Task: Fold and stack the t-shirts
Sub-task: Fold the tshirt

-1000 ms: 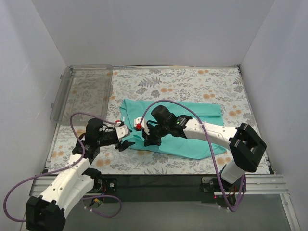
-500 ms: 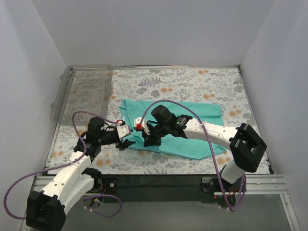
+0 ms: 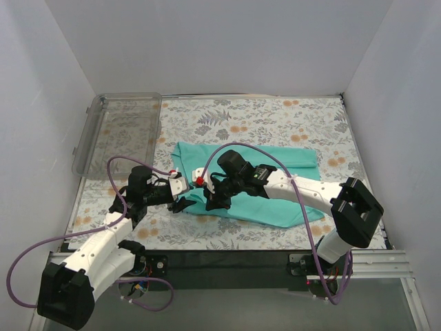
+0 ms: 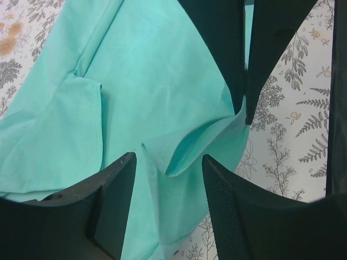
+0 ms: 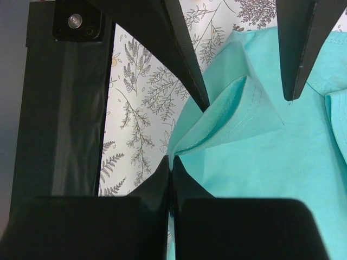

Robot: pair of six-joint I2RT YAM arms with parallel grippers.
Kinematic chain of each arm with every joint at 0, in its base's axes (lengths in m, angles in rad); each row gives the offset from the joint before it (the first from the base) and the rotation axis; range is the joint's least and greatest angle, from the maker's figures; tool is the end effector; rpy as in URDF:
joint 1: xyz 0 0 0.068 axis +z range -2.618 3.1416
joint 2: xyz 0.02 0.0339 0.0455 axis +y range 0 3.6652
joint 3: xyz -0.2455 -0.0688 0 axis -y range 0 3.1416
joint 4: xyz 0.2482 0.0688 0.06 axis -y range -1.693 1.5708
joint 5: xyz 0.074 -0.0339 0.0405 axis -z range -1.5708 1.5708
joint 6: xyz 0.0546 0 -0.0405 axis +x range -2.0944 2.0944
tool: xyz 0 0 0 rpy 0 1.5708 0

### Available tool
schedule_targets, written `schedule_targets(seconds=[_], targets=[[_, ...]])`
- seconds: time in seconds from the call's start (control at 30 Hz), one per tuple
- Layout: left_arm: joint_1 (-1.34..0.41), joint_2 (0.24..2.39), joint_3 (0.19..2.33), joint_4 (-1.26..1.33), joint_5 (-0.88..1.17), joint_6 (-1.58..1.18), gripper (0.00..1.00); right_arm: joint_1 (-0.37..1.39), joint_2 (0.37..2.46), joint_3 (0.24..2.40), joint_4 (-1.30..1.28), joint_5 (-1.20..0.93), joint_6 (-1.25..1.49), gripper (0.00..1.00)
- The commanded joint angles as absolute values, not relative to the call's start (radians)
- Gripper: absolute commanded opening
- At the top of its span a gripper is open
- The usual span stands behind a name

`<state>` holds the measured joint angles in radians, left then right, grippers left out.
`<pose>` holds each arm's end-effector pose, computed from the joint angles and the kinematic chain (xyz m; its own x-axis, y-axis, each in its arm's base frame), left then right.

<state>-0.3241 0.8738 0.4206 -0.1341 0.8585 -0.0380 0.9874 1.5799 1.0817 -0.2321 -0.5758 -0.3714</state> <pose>0.1794 -0.1039 0.1862 -0.5555 0.1604 -0.8159 0.7848 0.4253 -0.4507 0.1725 0.3153 0.2132 -0.0073 -0.5636 -0.8260 -0.9939 -0.0870 0.0681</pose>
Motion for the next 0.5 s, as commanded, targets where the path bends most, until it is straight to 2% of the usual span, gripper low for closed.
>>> schedule_targets(seconds=[0.0, 0.17, 0.3, 0.33, 0.37, 0.43, 0.47], targets=[[-0.333, 0.871, 0.428, -0.087, 0.89, -0.046, 0.47, 0.983, 1.549, 1.071, -0.204, -0.6, -0.382, 0.01], [-0.341, 0.881, 0.426, -0.083, 0.893, -0.048, 0.38, 0.983, 1.554, 1.072, -0.204, -0.601, -0.38, 0.01], [-0.341, 0.881, 0.422, -0.083, 0.888, -0.049, 0.15, 0.982, 1.554, 1.072, -0.204, -0.601, -0.38, 0.01], [-0.342, 0.879, 0.422, -0.083, 0.884, -0.049, 0.04, 0.982, 1.554, 1.072, -0.204, -0.598, -0.379, 0.01], [-0.344, 0.874, 0.42, -0.084, 0.881, -0.049, 0.0, 0.98, 1.554, 1.072, -0.204, -0.594, -0.379, 0.01], [-0.344, 0.861, 0.419, -0.086, 0.874, -0.052, 0.0, 0.979, 1.551, 1.069, -0.206, -0.589, -0.382, 0.01], [-0.344, 0.841, 0.417, -0.084, 0.871, -0.057, 0.0, 0.976, 1.548, 1.069, -0.207, -0.574, -0.39, 0.12]])
